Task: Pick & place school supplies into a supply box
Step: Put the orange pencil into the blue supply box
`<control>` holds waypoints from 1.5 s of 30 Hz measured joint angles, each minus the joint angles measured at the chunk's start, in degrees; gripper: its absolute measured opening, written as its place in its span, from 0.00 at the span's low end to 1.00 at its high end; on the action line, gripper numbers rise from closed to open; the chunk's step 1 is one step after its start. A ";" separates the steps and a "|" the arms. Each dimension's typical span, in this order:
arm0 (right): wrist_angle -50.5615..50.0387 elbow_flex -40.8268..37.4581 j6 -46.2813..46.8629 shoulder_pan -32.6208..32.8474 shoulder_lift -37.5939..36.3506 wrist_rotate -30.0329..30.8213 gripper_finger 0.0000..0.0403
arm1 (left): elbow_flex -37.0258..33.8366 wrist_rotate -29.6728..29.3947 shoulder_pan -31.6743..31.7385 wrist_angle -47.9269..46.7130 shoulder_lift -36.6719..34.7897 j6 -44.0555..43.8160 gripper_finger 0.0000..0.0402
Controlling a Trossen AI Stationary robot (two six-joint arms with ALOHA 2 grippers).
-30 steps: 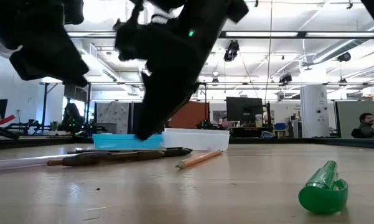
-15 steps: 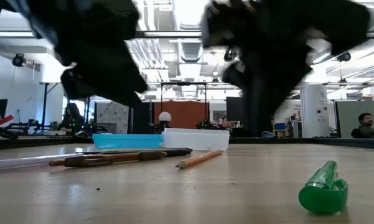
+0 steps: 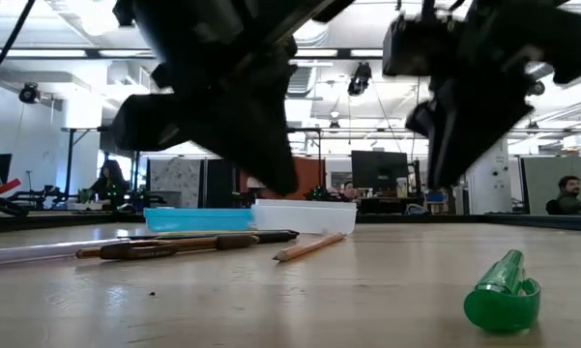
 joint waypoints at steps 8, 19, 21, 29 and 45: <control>4.79 -2.39 -16.00 -4.00 -2.31 0.75 0.16 | -2.23 -3.28 0.17 0.42 -1.31 -20.06 0.00; 0.12 1.22 -18.22 -5.08 0.99 0.28 0.29 | -3.58 -0.97 -1.93 5.28 -1.28 -18.56 0.03; 0.27 1.22 -19.30 -5.01 0.91 0.71 0.31 | -3.60 -0.62 -1.93 6.07 -1.26 -19.41 0.01; 1.96 1.22 -41.33 -5.49 0.90 5.46 0.27 | -7.09 -1.58 -3.35 8.25 -1.32 -26.84 0.00; -0.84 13.25 -56.11 -10.63 14.26 2.43 0.31 | -8.47 -8.80 -8.70 8.89 -1.65 -39.90 0.00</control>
